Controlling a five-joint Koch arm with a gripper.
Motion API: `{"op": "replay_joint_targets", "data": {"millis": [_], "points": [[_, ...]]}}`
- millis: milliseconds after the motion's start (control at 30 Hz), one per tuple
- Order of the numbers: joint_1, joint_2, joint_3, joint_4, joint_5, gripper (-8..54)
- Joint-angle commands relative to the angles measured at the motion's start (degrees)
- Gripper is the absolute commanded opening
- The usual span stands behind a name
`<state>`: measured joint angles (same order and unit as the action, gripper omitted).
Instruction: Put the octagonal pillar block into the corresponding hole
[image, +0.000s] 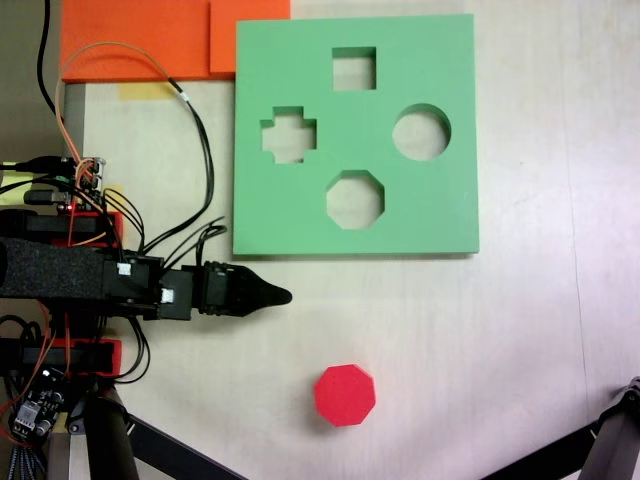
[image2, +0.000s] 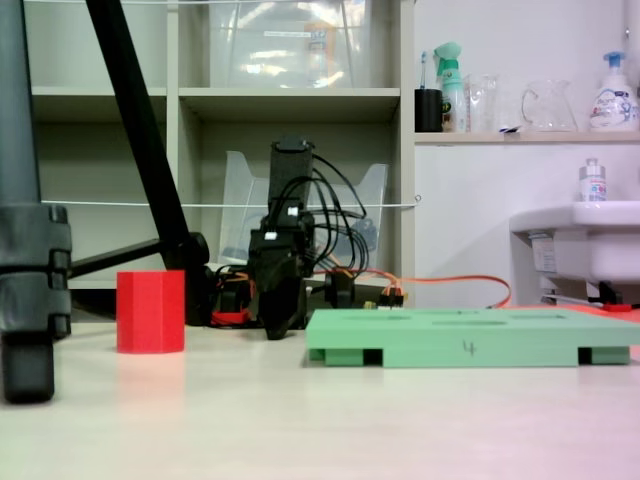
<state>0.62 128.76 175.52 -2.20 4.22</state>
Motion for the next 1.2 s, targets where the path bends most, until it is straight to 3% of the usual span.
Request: {"op": "replay_joint_targets", "data": {"millis": [0,367,400,500,600,667,933,1000,1133,1167], "points": [[0.4,4.2,4.1,1.9,0.7,33.8],[0.5,4.2,4.1,1.9,0.8,33.8],[1.4,4.3,4.1,1.9,3.6,33.8],[2.1,4.3,3.6,1.0,31.0,33.6],[3.7,4.3,0.8,1.5,43.4,32.6],[5.9,4.3,-8.3,9.2,51.5,28.7],[6.7,2.9,-38.1,46.1,70.1,27.9],[7.6,2.1,-42.9,50.7,73.6,24.0],[11.3,-14.6,-69.8,72.9,74.2,23.5],[12.0,-19.7,-78.4,80.5,72.9,26.4]]}}
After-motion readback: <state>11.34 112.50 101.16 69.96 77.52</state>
